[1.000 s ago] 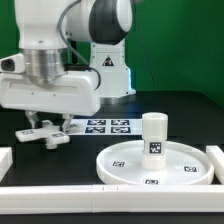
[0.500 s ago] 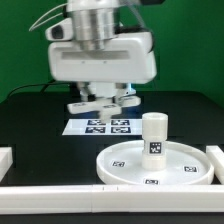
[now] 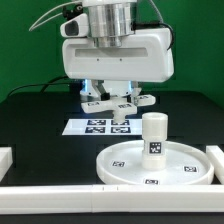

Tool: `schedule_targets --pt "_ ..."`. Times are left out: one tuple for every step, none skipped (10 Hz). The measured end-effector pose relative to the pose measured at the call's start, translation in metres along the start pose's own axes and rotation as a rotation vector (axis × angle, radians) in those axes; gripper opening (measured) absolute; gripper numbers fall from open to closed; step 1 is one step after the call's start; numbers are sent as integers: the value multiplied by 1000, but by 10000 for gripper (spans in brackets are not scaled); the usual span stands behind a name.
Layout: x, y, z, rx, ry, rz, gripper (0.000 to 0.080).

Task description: Assemble round table

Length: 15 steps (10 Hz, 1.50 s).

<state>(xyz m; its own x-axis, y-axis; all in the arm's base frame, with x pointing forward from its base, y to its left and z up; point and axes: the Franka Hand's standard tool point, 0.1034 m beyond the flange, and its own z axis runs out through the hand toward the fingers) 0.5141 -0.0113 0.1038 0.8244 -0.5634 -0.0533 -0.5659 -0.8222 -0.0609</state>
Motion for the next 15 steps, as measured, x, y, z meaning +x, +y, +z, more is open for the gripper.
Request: schedule_targets --pt "0 -3 -2 -2 0 0 445" --pt "0 -17 -12 1 3 -18 445" --pt "2 -28 -20 10 10 -33 445" --pt "4 -36 -26 14 4 -41 445" --pt "6 -43 -32 17 -4 -47 445" --pt "6 -52 -36 22 -2 -37 445" --pt "2 -61 -34 23 -1 -38 445" --pt "-1 -64 -30 19 -1 -46 445" --pt "-1 -63 -25 14 -1 -48 445" --pt "-1 -62 -21 8 -5 -49 445" --pt "-1 -62 -21 9 -4 -49 445" --pt "0 -63 -21 10 0 -50 445" --pt "1 -62 -21 11 2 -49 445" --pt "2 -62 -21 11 4 -49 445" --pt "3 -63 -21 13 8 -52 445"
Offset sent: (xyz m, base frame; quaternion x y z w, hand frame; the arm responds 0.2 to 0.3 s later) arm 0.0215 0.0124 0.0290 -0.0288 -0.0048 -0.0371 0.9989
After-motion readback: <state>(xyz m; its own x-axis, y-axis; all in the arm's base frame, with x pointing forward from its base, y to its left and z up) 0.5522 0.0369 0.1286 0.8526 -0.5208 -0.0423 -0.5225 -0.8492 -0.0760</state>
